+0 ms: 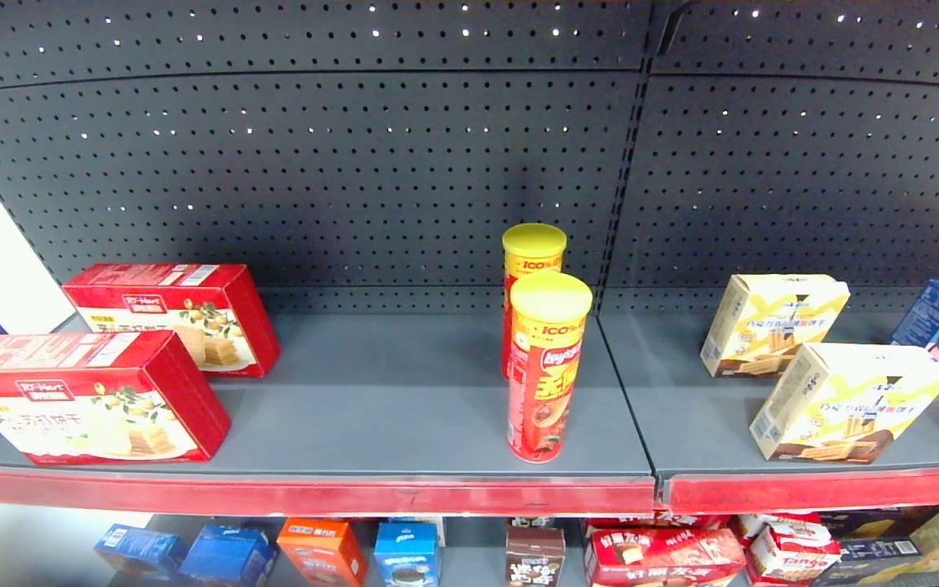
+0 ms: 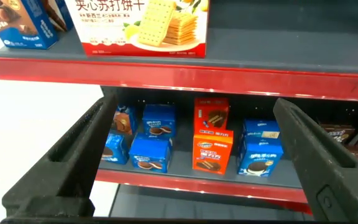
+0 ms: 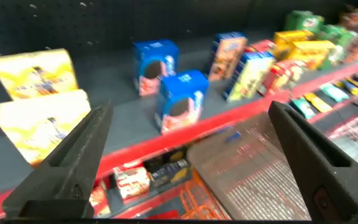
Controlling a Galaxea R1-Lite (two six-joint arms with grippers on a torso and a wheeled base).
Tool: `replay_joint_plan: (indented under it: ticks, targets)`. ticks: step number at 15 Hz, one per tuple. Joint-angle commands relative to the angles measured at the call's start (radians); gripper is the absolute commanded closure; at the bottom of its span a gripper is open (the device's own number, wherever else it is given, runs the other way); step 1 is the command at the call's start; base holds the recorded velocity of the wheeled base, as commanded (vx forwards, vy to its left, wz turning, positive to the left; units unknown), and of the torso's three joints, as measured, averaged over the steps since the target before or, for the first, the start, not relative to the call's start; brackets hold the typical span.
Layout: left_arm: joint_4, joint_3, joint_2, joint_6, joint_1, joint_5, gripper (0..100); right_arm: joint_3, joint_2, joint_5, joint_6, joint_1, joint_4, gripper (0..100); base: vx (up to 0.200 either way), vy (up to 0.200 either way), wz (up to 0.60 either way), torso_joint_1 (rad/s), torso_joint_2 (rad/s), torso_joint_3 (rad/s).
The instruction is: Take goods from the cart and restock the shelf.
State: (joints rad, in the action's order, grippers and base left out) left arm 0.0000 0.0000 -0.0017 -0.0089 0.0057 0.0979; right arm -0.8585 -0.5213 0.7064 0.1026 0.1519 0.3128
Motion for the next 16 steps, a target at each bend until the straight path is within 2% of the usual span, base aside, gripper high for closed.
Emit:
replay_joint_plan:
  ticks: [1,4,7,9,11,13,16]
  targets:
    - [0.000,0.000,0.003,0.000,0.000,0.000,0,0.082,0.132,-0.058,0.005,-0.009,0.002,0,0.000,0.000,0.00,0.000,0.00,0.000]
    - [0.000,0.000,0.003,0.000,0.000,0.000,0,0.216,0.325,-0.335,0.008,-0.081,0.019,0,0.000,0.000,0.00,0.000,0.00,0.000]
    - [0.000,0.000,0.003,0.000,0.000,0.000,0,0.309,0.426,-0.383,-0.044,-0.055,0.077,0,0.000,0.000,0.00,0.000,0.00,0.000]
    - [0.000,0.000,0.003,0.000,0.000,0.000,0,0.391,0.426,-0.458,-0.067,-0.054,0.011,0,0.000,0.000,0.00,0.000,0.00,0.000]
    - [0.000,0.000,0.003,0.000,0.000,0.000,0,0.507,0.426,-0.472,-0.064,-0.055,-0.127,0,0.000,0.000,0.00,0.000,0.00,0.000]
    - [0.000,0.000,0.003,0.000,0.000,0.000,0,0.562,0.426,-0.479,-0.066,-0.064,-0.166,0,0.000,0.000,0.00,0.000,0.00,0.000]
    - [0.000,0.000,0.003,0.000,0.000,0.000,0,0.596,0.429,-0.570,-0.073,-0.112,-0.182,0,0.000,0.000,0.00,0.000,0.00,0.000]
